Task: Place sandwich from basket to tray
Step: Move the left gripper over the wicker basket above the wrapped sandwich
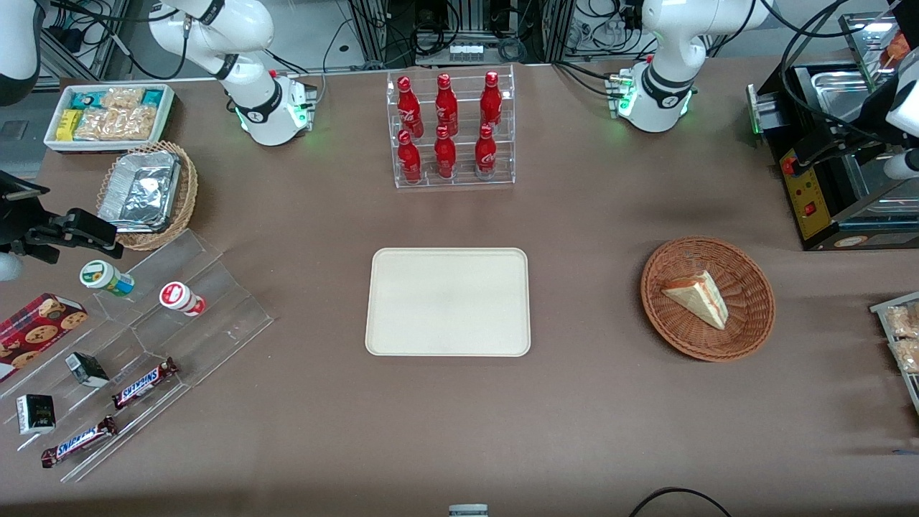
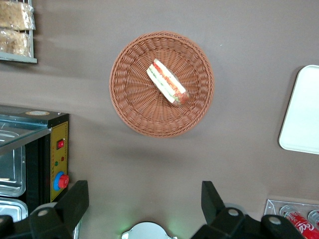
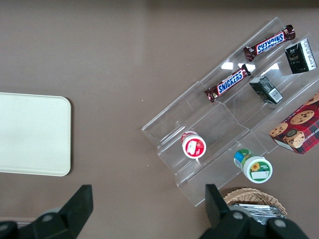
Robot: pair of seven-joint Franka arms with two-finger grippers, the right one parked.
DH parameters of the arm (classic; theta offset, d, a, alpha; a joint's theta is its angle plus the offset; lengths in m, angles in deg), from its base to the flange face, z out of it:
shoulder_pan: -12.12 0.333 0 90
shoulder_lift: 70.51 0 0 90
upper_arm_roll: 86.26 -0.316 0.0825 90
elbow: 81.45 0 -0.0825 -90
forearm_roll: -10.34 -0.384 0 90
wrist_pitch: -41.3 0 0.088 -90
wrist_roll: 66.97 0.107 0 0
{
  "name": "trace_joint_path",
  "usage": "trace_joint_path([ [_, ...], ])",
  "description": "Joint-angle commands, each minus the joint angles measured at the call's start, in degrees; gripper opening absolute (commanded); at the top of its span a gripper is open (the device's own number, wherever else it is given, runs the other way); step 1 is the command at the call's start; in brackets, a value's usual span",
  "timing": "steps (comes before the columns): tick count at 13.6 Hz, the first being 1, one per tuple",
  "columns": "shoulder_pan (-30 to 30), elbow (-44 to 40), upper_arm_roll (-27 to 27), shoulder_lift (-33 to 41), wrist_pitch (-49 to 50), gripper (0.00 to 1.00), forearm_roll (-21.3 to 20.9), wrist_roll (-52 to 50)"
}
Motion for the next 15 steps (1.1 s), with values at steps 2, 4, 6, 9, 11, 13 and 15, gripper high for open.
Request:
trace_joint_path([
  [2,0.4,-2.7,0.3,-1.6,3.3,1.0,0.8,1.2],
  [4,0.3,-2.8,0.2,-3.3,2.8,1.0,0.8,1.0],
  [6,0.4,-3.5,0.0,-6.6,2.5,1.0,0.7,0.2],
  [9,0.3,-2.8,-4.1,-9.0,-0.7,1.0,4.8,-1.7],
  [11,0.2,-1.9,-4.7,-11.0,-2.8,1.0,5.1,-5.4],
  [13,0.0,1.6,-4.7,-11.9,-9.4,1.0,4.6,-10.9],
  [15,-0.2,6.1,-4.7,-11.8,-16.5,1.0,4.6,-16.8],
])
